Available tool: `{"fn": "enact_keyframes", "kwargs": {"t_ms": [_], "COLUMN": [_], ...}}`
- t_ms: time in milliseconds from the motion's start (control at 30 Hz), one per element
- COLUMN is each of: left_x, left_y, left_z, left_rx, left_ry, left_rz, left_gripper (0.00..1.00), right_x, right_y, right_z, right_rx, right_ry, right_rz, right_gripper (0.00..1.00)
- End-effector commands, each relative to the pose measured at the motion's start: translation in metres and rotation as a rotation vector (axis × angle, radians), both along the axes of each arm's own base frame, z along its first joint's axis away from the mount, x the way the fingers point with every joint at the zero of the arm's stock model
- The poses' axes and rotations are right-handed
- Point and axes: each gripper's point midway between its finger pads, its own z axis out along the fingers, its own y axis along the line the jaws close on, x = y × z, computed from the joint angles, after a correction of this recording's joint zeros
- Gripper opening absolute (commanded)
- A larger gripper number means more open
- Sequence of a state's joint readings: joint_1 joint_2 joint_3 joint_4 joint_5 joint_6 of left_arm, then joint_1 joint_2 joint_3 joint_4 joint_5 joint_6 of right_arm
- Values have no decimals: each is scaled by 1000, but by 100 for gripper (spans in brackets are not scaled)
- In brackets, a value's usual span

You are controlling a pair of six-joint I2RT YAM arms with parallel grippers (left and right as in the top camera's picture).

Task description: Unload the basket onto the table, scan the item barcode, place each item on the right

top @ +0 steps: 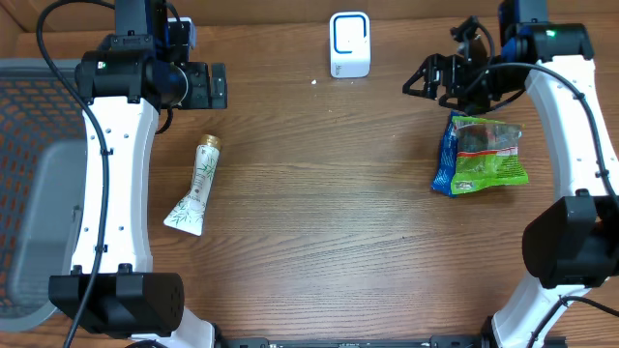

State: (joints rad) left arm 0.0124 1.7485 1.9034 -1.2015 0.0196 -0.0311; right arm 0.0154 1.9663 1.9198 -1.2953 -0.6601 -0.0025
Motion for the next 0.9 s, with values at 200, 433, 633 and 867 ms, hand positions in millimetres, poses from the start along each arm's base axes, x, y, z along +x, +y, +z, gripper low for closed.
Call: {"fn": "enact_keyframes", "kwargs": {"t_ms": [200, 433, 633, 867], "left_x": [0, 0, 0, 0], "left_y": [-4, -4, -4, -4], "left_z": [0, 0, 0, 0], "left_rx": [-14, -15, -15, -14], "left_ry": [0, 0, 0, 0], "left_rz": [5, 5, 5, 5], "left_gripper": [100, 100, 100, 100], "right_x": [0, 2, 2, 0], "right_y": [2, -3, -5, 2], "right_z": [16, 13, 12, 12], "right_rx": [-28, -61, -71, -72], "right_ry": [-56, -58, -57, -61], "right_rz": [4, -6, -10, 10], "right_gripper": [100, 100, 100, 100]}}
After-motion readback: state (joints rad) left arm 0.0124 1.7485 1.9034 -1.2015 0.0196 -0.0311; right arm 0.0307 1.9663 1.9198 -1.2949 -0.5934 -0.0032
